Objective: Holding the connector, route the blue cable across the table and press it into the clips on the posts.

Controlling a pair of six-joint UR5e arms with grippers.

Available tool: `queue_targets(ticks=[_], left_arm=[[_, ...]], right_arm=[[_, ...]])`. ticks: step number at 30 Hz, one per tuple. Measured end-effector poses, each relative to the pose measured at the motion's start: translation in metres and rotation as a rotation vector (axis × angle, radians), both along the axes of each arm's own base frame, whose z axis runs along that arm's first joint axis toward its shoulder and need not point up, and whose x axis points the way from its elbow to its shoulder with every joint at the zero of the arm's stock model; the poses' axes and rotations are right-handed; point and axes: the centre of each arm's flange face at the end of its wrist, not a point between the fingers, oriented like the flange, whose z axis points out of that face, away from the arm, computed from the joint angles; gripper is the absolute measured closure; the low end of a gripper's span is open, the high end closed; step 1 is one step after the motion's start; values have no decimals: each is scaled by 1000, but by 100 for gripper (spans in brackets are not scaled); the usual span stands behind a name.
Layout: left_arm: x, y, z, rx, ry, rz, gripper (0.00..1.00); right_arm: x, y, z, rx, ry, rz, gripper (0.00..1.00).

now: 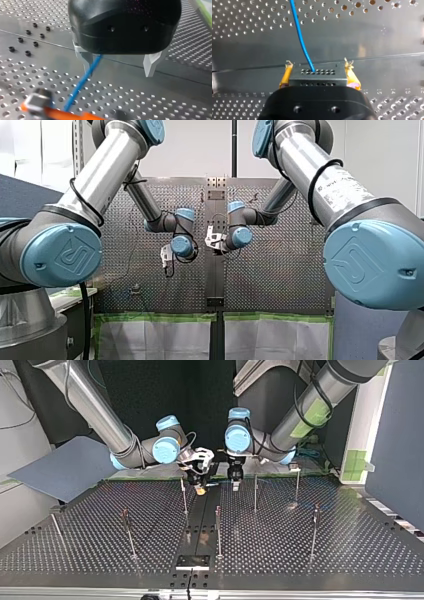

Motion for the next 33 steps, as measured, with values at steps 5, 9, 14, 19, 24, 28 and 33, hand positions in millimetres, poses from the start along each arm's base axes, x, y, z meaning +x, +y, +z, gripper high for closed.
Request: queue_targets(ticks=[5, 9, 14, 19, 24, 28, 33], left_arm=[[13, -5, 13, -19, -35, 0, 0], [18, -6, 19, -23, -48, 9, 14], [19, -6, 20, -22, -45, 16, 58], [17, -8, 20, -20, -42, 13, 85], [14, -8, 19, -10, -30, 25, 95], [11, -5, 19, 4, -12, 50, 97], [7, -3, 28, 12, 2, 59, 97]], right_arm=[[0, 0, 0, -2, -1, -1, 100], [0, 0, 0, -2, -1, -1, 100], [0, -1, 0, -2, -2, -1, 100], [0, 0, 0, -2, -2, 0, 100], [1, -1, 1, -3, -3, 0, 100], [1, -1, 2, -4, -3, 1, 100], [2, -4, 12, -15, -11, 1, 100]])
